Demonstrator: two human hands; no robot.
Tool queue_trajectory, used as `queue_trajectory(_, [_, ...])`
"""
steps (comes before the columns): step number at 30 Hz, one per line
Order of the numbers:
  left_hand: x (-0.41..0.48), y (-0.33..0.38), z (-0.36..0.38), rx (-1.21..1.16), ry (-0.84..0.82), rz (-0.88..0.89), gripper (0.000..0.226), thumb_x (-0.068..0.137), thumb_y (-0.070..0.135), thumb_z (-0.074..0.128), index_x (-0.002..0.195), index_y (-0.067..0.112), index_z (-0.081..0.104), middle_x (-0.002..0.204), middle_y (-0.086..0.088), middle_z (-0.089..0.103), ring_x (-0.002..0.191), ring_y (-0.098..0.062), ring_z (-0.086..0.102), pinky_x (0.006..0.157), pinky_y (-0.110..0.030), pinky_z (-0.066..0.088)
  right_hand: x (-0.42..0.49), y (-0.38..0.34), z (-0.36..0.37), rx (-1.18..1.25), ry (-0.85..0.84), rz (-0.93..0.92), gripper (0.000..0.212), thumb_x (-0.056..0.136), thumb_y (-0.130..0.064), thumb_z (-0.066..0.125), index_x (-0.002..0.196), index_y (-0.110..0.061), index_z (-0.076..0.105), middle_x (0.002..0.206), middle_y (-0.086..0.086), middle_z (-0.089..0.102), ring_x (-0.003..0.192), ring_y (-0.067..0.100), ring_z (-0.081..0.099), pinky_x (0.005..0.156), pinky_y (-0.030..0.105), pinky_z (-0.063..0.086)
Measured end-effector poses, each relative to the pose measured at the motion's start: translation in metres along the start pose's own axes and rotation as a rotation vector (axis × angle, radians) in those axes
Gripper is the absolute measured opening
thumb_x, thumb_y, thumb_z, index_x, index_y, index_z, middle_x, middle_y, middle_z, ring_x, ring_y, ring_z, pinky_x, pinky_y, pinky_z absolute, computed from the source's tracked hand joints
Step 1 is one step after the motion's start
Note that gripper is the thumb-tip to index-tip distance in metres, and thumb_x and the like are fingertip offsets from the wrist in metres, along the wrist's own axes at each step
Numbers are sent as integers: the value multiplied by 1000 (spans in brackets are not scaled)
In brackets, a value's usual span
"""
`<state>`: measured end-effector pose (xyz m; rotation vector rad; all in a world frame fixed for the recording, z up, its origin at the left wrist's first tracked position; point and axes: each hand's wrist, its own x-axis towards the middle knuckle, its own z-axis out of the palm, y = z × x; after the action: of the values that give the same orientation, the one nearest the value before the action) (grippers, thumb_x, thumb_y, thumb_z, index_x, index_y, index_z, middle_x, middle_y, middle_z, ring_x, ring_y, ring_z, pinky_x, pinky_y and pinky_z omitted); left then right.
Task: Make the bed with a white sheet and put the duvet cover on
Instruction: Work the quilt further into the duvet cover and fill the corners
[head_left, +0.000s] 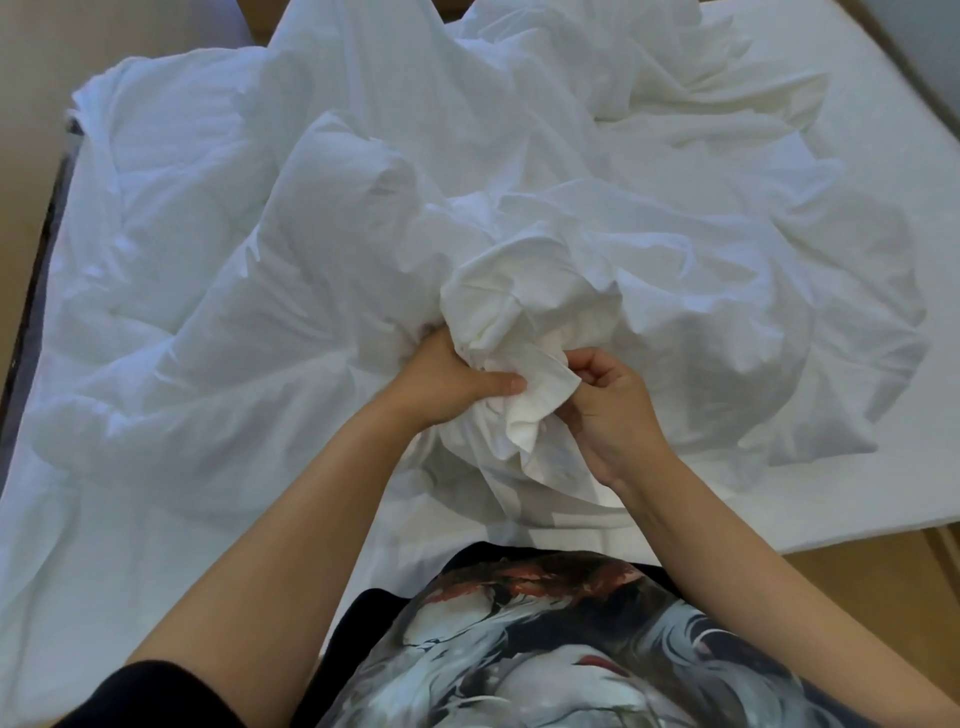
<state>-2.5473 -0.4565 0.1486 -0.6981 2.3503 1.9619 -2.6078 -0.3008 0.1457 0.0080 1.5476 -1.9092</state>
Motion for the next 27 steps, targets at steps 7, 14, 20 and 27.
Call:
queue_trajectory(7, [0, 5, -9, -258, -12, -72, 58, 57, 9, 86, 102, 33, 59, 99, 13, 70, 93, -2, 66, 77, -19, 54, 7, -2, -17, -256, 162, -106, 21, 82, 3, 66, 68, -11, 60, 56, -6, 62, 53, 5, 59, 54, 17, 51])
queue_trajectory(14, [0, 2, -10, -348, -13, -171, 57, 56, -3, 82, 104, 21, 62, 97, 5, 71, 92, -11, 67, 76, -25, 55, 12, 29, -18, -825, 166, -261, 30, 85, -9, 64, 65, -18, 44, 62, -4, 47, 54, 4, 42, 52, 11, 36])
queue_trajectory(20, [0, 0, -13, -358, -25, -201, 55, 63, -18, 72, 108, 12, 62, 103, -5, 69, 101, -23, 65, 86, -36, 53, 12, 28, -7, -796, 167, -205, 30, 86, -5, 59, 65, -19, 43, 63, -6, 46, 57, 8, 42, 52, 9, 36])
queue_trajectory(27, [2, 4, -4, -339, 50, -133, 52, 58, -11, 79, 100, 16, 64, 97, -3, 71, 97, -23, 67, 82, -35, 55, -17, 8, 6, -845, -24, -627, 44, 76, -36, 61, 112, -12, 55, 109, -6, 50, 103, 9, 47, 89, 10, 36])
